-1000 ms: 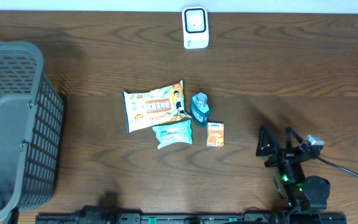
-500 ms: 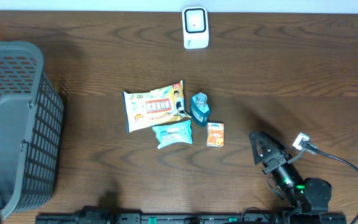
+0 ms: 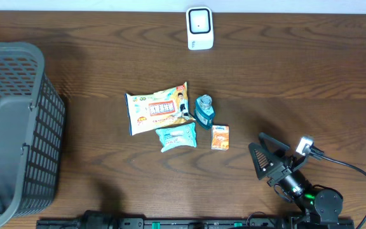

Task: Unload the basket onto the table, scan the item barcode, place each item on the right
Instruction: 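Raise the right arm and move it toward the Kleenex pack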

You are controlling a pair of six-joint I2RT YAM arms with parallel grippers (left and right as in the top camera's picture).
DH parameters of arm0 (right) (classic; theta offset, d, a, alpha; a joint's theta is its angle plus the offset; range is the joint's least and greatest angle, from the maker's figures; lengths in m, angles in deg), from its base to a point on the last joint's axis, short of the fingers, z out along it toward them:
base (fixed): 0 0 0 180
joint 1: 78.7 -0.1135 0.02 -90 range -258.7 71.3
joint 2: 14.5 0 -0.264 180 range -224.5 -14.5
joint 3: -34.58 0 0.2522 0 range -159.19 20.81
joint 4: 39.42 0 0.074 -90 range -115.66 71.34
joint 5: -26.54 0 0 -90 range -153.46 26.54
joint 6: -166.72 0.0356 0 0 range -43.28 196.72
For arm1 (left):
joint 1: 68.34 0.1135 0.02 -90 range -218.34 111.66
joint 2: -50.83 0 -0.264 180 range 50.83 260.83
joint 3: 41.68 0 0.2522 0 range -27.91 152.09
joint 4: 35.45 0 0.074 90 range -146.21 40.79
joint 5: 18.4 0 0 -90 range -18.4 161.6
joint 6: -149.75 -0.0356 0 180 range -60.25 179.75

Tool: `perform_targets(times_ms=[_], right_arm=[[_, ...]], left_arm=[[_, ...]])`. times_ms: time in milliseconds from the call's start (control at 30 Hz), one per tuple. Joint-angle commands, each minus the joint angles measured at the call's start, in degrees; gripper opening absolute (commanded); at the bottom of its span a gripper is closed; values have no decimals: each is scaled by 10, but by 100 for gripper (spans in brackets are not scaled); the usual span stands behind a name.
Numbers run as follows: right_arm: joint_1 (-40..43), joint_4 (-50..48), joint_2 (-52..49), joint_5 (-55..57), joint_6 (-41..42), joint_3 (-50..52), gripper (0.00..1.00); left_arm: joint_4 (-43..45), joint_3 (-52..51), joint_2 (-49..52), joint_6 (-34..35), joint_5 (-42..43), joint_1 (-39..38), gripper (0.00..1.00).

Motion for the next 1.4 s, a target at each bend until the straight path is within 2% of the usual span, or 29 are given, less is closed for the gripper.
perform_targets(times_ms=[0,133,200,300,433,800,1367], right_arm=[[-4,25,-1,-19,-56,-41,99],[-4,166,-16,-13,-150,-119,99],[-4,276,-41,20,-223,-179,99],[-4,393,-95,72,-293,-256,99],[-4,468,-178,111,-328,-329,99],[-22,526,-373,145,-349,-463,99],[-198,528,-516,319,-321,-525,99]], left_arm=[[18,-19,-4,5,-48,2,98],[24,-47,-4,5,-48,2,98],[35,-68,-4,5,-48,2,98],[39,-94,-4,5,-48,2,98],[39,-141,-4,10,-30,2,98],[73,-274,-3,27,-29,2,98],[66,-421,-2,27,-28,2,98]])
